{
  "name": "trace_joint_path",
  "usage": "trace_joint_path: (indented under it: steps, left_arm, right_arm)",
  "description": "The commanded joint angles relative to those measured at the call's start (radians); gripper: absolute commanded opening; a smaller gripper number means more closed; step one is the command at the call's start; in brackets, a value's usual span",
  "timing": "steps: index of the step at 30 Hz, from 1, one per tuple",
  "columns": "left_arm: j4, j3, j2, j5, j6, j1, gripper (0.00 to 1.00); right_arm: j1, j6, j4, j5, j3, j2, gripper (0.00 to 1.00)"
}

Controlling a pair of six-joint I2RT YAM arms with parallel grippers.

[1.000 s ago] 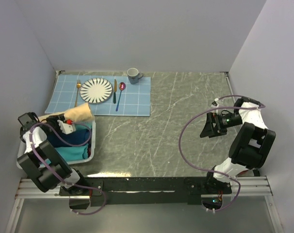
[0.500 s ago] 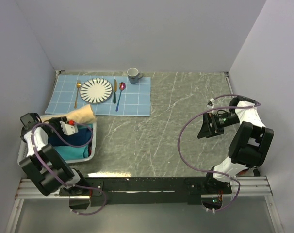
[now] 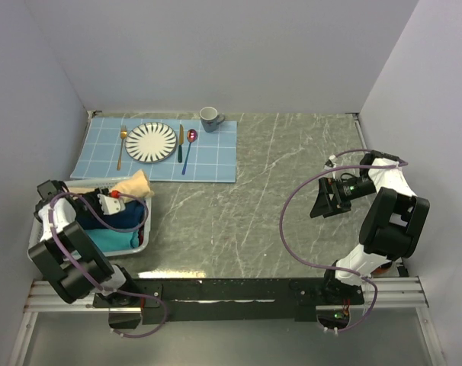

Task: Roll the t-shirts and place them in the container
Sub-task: Place the T-shirt in the bin, then reset both arms

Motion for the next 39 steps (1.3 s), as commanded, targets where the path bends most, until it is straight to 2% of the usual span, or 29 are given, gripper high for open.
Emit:
trace_joint_path:
  steps: [1, 9, 19, 22, 23, 25, 26, 30, 34, 39]
  left_arm:
    - [-0.107, 0.077, 0.024, -0.050, 0.590, 0.020, 0.01]
    - [-0.181, 0.174, 0.079, -0.130, 0.596, 0.039, 0.01]
    - [-0.144, 0.050, 0.093, -0.208, 0.598, 0.023, 0.02]
    - [-0.146, 0.033, 0.082, -0.190, 0.595, 0.018, 0.30]
    - [-0.138, 0.029, 0.073, -0.172, 0.593, 0.021, 0.45]
    - [-0.141, 0.034, 0.035, -0.152, 0.593, 0.023, 0.57]
    - [-0.205, 0.051, 0.024, -0.127, 0.592, 0.024, 0.99]
    - [-0.420, 0.185, -0.053, -0.107, 0.587, 0.026, 0.99]
    - [-0.642, 0.301, -0.114, -0.144, 0.580, 0.046, 0.99]
    - [-0.689, 0.234, -0.313, -0.224, 0.504, 0.056, 0.99]
  right_arm:
    - [0.008, 0.008, 0.000, -0.012, 0.027, 0.003, 1.00]
    - [0.010, 0.011, 0.007, -0.012, 0.042, 0.028, 1.00]
    - [0.021, 0.011, 0.004, 0.009, 0.075, 0.068, 1.00]
    - [0.033, 0.011, 0.002, 0.011, 0.076, 0.069, 1.00]
    - [0.037, 0.011, 0.004, 0.008, 0.078, 0.072, 1.00]
    - [0.041, 0.011, 0.004, -0.001, 0.093, 0.077, 1.00]
    - [0.041, 0.010, -0.003, -0.006, 0.099, 0.080, 1.00]
    - [0.041, -0.018, -0.026, -0.053, 0.140, 0.105, 1.00]
    - [0.041, -0.047, -0.039, -0.107, 0.202, 0.175, 1.00]
    - [0.041, -0.095, -0.125, -0.179, 0.297, 0.253, 1.00]
